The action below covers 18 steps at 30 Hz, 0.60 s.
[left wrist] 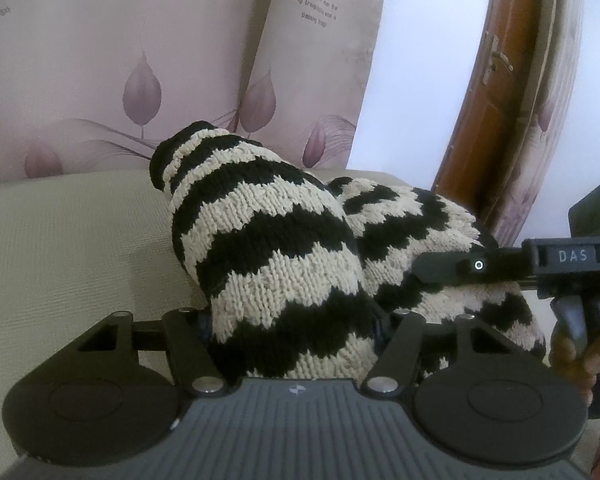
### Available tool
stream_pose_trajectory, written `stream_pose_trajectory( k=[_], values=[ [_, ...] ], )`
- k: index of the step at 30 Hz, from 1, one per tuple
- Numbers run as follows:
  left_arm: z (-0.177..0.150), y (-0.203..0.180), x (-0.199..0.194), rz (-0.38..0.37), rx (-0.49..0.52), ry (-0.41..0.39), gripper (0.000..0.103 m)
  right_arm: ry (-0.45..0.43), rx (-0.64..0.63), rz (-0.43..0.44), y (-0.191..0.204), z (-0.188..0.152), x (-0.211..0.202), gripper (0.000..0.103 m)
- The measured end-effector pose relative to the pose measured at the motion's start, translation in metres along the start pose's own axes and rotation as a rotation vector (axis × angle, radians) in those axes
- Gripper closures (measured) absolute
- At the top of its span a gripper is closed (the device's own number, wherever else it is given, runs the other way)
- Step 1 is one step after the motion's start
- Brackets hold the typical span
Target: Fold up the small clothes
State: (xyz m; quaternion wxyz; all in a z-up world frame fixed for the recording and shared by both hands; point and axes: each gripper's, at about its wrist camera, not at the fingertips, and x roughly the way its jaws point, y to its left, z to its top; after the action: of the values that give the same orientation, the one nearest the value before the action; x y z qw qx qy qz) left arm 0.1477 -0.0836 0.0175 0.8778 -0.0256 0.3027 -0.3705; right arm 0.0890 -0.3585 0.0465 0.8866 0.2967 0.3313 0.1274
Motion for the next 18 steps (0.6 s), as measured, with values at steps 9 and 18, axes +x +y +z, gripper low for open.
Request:
stream_pose_trajectory(
  k=[9,18],
  values=[
    [-0.006,-0.004,-0.051,0.03,0.02,-0.02,0.04,-0.019,0.01,0.047,0.04,-0.02,-0.017,0.058],
    [-0.022,-0.004,-0.117,0.074,0.03,-0.037,0.04,-0.023,-0.001,0.108,0.092,-0.047,-0.033,0.058]
  ],
)
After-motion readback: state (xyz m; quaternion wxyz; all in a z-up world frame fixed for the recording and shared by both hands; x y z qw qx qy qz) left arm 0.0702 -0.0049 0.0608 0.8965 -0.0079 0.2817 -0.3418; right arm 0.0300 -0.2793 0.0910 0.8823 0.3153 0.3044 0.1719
